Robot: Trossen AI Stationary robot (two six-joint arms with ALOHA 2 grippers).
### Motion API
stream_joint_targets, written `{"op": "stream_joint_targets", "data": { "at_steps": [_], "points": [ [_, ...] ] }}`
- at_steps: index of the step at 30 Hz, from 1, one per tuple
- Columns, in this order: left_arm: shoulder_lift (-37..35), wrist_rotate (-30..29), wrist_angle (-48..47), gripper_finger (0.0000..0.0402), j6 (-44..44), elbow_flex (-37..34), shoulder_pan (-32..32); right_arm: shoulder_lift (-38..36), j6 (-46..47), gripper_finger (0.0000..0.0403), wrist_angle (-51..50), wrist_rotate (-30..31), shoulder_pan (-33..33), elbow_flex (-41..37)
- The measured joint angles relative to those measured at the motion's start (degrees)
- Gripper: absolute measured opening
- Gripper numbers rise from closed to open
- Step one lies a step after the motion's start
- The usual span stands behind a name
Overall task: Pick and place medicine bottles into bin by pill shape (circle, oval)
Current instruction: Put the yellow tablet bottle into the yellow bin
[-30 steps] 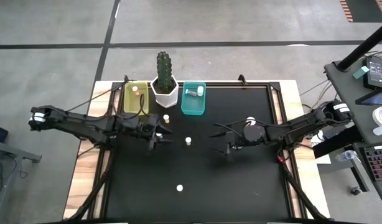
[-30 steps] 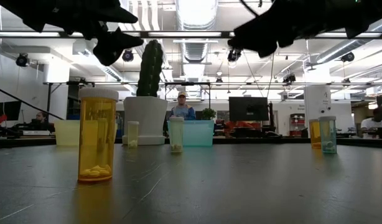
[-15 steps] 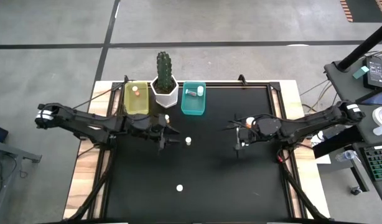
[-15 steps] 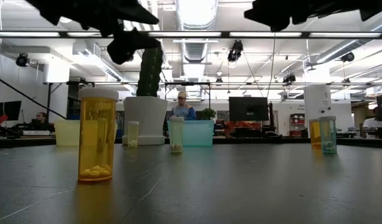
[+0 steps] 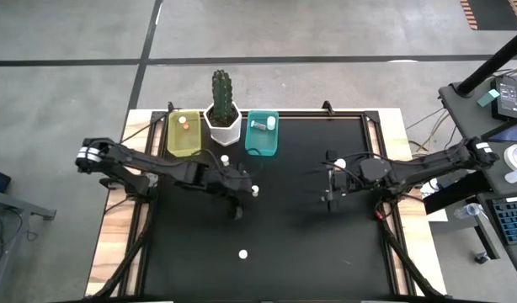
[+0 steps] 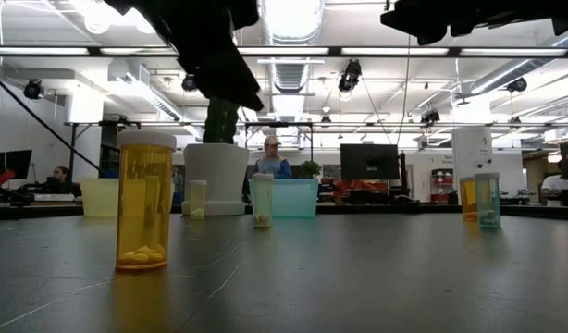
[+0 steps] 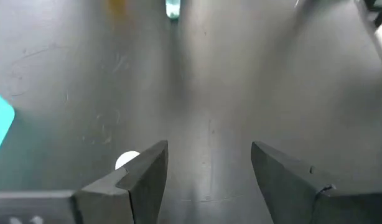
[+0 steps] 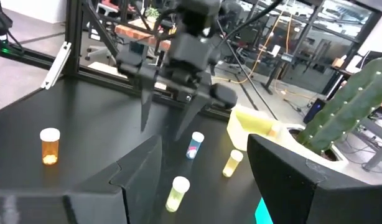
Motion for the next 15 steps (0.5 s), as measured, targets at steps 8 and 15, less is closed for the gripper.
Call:
{"op": "stream_joint_targets", "data": {
  "at_steps": [8,15],
  "points": [
    [7.1,-4.5,0.0,0.0215,1.7,1.0,0.0,-0.8,0.0,0.0231,0.0,0.0,0.0,-0.2],
    [10.2,-8.3,0.0,0.0215,1.9,1.0,0.1,-0.6,0.0,0.0231,0.0,0.0,0.0,-0.2]
  ]
}}
